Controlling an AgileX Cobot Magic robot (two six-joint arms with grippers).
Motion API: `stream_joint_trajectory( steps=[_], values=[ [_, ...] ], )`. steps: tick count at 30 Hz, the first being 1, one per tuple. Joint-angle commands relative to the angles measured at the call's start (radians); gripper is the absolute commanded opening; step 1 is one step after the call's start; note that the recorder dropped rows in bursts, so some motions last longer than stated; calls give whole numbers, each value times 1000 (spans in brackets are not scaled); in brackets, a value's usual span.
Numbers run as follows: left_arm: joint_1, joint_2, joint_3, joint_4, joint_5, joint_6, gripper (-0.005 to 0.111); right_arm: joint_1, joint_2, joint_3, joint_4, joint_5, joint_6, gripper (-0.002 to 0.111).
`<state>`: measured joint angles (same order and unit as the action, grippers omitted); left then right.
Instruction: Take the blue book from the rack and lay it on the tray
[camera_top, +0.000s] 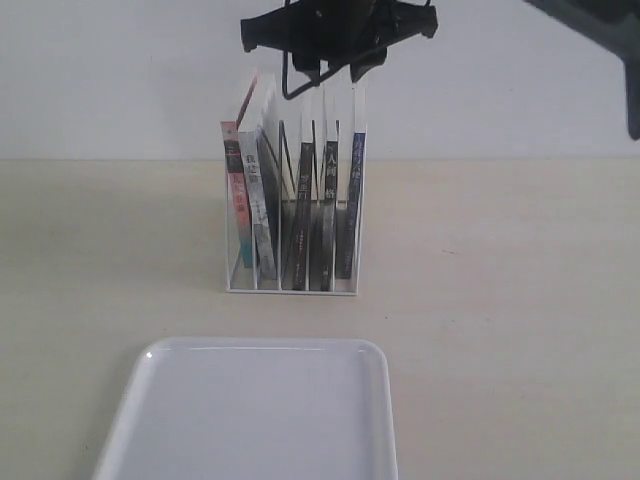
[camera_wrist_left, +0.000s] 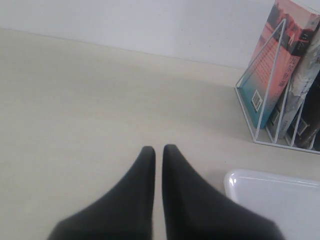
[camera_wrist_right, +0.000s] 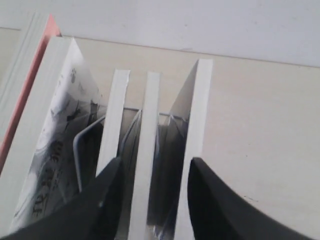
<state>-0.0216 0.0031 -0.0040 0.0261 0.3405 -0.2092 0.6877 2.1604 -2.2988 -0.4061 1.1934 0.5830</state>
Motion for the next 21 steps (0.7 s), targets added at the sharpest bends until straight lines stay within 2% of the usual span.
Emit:
stream_joint_trajectory(
  steps=[1,6,12,21],
  values=[
    [-1,-3,4,-7,-2,2,5,-10,-56,-5,-21,28,-30,40],
    [-1,-3,4,-7,-2,2,5,-44,-56,-2,-20,28,-61,40],
    [-1,-3,4,-7,-2,2,5,-77,-53,90,9,28,-61,40],
    [-1,-3,4,-7,-2,2,5,-79,-53,183,32,-118,-61,40]
  ],
)
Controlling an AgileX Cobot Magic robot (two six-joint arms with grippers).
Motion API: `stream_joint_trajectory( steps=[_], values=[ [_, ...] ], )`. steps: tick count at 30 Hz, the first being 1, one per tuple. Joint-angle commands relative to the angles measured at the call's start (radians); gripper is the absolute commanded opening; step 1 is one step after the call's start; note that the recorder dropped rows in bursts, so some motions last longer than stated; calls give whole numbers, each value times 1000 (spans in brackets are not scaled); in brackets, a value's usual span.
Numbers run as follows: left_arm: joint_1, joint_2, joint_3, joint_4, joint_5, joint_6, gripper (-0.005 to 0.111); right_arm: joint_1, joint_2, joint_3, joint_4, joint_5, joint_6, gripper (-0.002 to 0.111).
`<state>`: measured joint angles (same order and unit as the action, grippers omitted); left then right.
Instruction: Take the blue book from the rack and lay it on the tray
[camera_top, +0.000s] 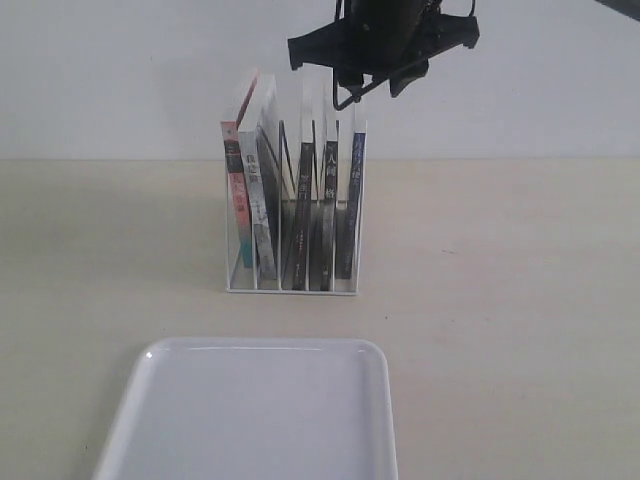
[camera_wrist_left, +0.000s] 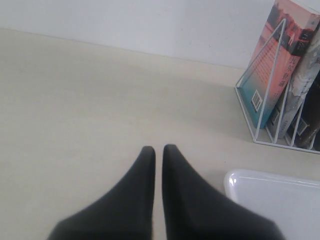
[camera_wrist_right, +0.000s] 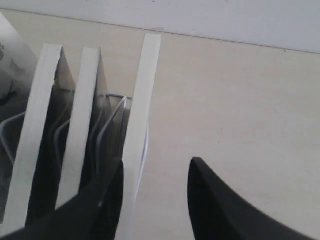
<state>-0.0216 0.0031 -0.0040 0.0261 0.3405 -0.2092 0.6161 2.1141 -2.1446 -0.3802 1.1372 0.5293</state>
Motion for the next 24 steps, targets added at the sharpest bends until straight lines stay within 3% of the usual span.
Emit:
stream_joint_trajectory(
  steps=[1,22,24],
  values=[
    [-1,-3,4,-7,-2,2,5,-7,-7,32,6,-67,-7,40],
    [-1,-3,4,-7,-2,2,5,-8,34,110,8,-170,12,40],
    [-1,-3,4,-7,-2,2,5,-8,34,110,8,-170,12,36]
  ],
)
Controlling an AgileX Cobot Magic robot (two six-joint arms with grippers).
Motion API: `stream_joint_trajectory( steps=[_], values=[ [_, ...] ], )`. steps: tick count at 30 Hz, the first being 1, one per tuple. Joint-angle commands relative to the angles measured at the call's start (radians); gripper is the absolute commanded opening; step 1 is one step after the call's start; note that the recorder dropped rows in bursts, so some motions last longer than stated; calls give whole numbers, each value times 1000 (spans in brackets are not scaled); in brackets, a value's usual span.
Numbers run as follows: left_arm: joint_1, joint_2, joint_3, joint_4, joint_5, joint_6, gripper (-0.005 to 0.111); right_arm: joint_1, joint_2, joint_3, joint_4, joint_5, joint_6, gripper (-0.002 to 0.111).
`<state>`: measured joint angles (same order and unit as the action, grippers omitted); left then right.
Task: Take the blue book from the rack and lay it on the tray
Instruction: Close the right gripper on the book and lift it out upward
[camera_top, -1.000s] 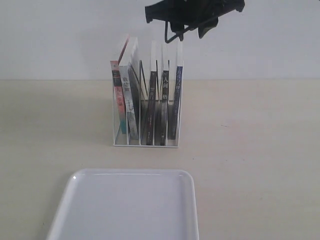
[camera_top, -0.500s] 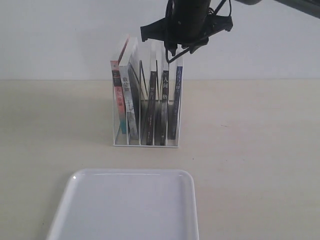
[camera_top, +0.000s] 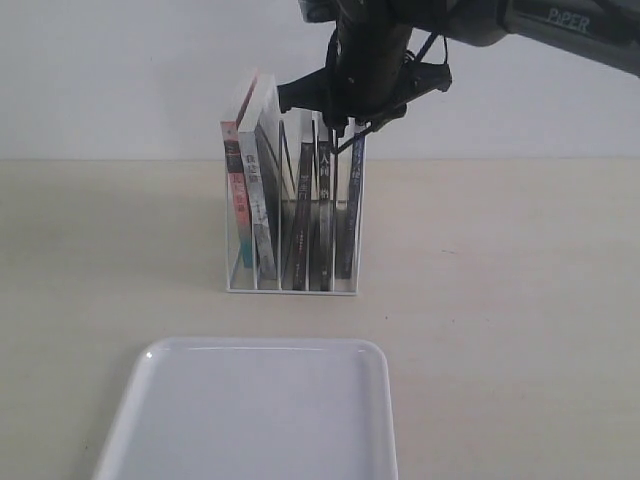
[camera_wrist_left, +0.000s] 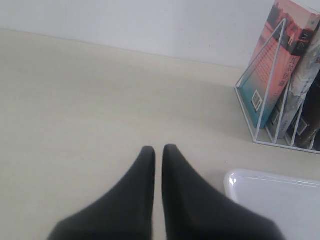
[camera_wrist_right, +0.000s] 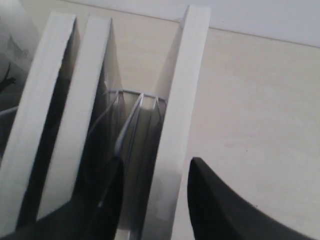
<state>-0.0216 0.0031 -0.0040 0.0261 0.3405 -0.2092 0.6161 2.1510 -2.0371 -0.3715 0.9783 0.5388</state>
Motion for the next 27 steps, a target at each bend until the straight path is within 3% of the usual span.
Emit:
stream_joint_trajectory(
  steps=[1,6,27],
  values=[
    [-1,-3,4,-7,-2,2,5,-8,-3,2,-1,-12,2,27],
    [-1,-3,4,-7,-2,2,5,-8,-3,2,-1,-10,2,0],
    [-1,-3,4,-7,-2,2,5,-4,-168,1,-7,9,36,0]
  ],
)
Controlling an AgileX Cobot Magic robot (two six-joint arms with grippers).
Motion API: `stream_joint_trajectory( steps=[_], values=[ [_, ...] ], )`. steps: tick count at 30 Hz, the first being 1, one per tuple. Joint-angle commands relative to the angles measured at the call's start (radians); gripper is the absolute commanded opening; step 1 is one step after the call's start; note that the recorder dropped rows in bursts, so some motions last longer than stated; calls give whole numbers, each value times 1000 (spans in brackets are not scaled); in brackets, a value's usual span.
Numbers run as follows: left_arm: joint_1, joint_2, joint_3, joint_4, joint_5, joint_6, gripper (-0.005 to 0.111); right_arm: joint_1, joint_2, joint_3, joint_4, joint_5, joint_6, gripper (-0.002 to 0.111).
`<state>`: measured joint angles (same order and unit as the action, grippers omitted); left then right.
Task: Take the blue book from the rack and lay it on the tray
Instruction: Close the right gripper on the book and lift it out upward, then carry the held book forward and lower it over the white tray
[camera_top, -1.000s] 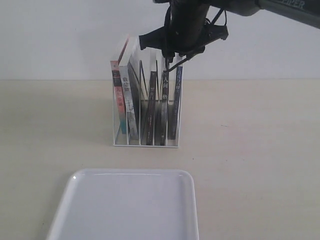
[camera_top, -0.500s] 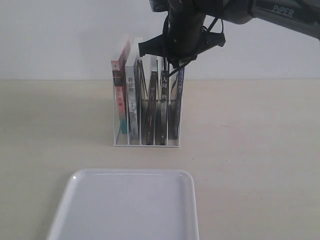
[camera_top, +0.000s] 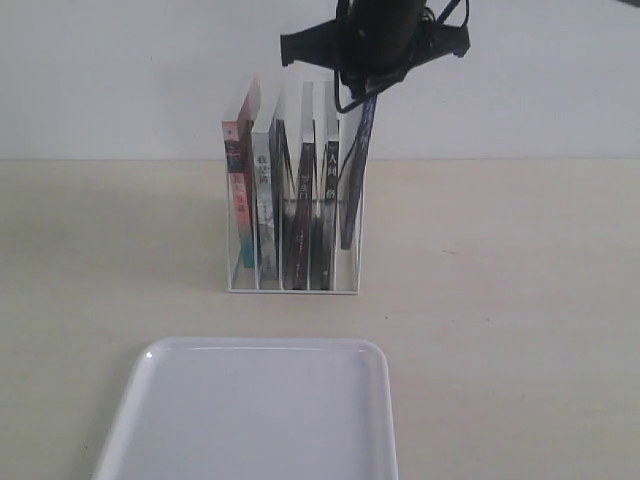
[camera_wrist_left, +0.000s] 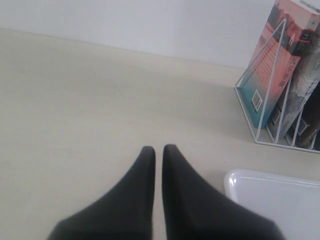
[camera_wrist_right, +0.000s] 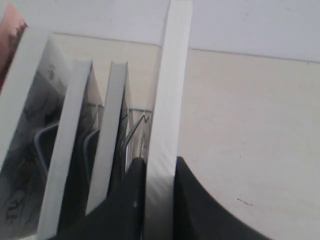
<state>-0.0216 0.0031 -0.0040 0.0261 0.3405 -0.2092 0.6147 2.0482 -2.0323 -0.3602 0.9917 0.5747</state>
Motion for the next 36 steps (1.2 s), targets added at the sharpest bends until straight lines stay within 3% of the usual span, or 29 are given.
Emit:
stream_joint_trajectory(
  steps=[1,21,28,36],
  values=[
    [-1,-3,4,-7,-2,2,5,-3,-78,-4,-18,2,0,0],
    [-1,-3,4,-7,-2,2,5,73,-337,-4,-84,227,-27,0],
    [-1,-3,4,-7,-2,2,5,104,-395,-4,-127,229,-31,0],
    [-1,-3,4,-7,-2,2,5,226,-474,79,-150,229,4,0]
  ],
)
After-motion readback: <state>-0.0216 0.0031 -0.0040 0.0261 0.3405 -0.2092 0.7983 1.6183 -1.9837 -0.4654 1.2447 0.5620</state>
